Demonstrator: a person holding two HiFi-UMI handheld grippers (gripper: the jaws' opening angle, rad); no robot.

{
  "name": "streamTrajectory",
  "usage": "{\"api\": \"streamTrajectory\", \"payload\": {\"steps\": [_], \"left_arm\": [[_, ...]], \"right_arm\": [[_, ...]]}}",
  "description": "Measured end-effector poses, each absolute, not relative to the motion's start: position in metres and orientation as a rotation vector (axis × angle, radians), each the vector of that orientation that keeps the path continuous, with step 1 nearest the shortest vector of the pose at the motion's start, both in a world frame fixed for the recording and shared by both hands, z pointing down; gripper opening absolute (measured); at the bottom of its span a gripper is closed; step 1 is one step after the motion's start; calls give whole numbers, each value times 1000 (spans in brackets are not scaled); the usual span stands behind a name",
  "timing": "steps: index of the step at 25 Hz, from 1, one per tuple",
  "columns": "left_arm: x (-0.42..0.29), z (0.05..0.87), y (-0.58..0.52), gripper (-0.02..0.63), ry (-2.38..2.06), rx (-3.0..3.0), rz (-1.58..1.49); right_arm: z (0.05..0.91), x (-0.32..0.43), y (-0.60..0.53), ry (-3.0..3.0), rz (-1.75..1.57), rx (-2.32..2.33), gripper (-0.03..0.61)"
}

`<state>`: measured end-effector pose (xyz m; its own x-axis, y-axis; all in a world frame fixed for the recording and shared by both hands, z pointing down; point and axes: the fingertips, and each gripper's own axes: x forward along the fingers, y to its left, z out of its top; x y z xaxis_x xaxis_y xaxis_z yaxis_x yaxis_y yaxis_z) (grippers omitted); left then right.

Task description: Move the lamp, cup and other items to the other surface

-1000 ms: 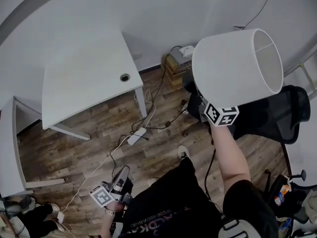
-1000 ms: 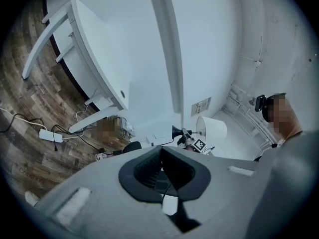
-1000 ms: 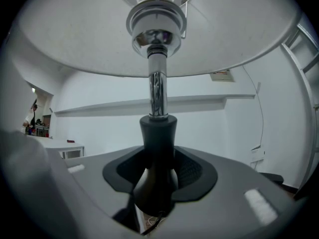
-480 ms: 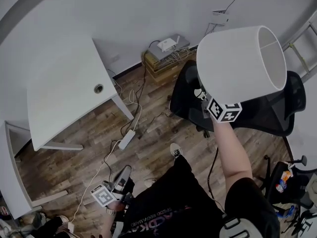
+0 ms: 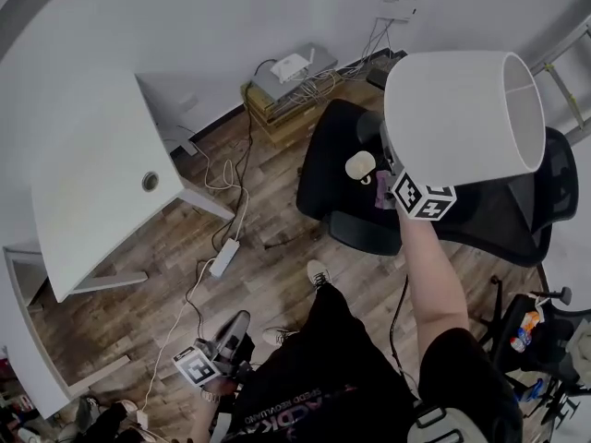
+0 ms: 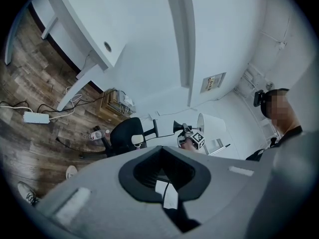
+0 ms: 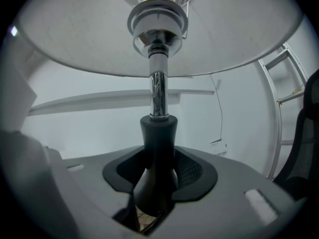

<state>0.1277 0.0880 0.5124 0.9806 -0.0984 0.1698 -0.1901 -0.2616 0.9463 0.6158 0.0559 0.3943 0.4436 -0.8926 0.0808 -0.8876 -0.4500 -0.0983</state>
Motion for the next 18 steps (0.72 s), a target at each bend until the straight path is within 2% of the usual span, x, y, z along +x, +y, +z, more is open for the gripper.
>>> {"api": "streamTrajectory", "payload": {"steps": [7,18], "left_arm": [[180,541,93,-3,-253,1785,240],[227,565,105,-2,-227,1753,505]], "right_arm": [[480,717,85,1400,-328,-2717,167],[582,775,114,1250,-523,-2813,166]]}}
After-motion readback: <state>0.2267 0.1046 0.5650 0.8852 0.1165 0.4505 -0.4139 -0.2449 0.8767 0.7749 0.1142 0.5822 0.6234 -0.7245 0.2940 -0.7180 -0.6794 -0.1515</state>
